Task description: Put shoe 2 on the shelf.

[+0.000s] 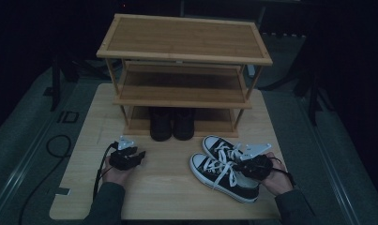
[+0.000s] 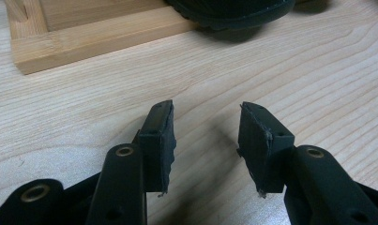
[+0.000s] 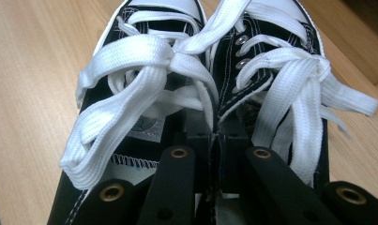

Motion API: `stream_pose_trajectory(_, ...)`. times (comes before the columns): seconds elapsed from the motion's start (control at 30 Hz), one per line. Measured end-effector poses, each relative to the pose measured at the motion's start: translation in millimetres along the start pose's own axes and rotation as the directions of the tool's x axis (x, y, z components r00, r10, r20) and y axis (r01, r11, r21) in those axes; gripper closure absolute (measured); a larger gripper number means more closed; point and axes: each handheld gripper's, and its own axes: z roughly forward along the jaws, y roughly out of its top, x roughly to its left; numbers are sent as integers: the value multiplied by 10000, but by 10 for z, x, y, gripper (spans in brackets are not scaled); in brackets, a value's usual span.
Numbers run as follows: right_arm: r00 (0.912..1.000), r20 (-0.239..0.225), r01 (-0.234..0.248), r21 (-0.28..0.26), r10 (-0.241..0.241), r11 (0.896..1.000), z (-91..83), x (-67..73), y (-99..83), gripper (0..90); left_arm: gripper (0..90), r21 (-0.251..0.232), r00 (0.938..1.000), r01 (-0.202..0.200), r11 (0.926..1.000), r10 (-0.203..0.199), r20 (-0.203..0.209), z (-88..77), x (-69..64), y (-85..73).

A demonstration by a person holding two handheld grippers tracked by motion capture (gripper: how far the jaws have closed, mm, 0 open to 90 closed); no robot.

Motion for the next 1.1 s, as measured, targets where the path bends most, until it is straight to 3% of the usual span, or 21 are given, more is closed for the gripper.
stream_pose_trajectory(0.33,9977,-297,606,-1,-606,9982,-97,-42,56,865,560,-4,10000,16,10000,-16,22,0,3,0)
stream_pose_trajectory(0.67,9901,-983,969,-346,-999,9947,-265,-99,182,864,560,8,10000,25,10000,-25,36,-1,5,0)
stream_pose_trajectory(1.1,9688,-1425,2055,34,-2029,9786,-276,-79,502,863,561,-21,9998,123,9999,-123,166,-1,23,0)
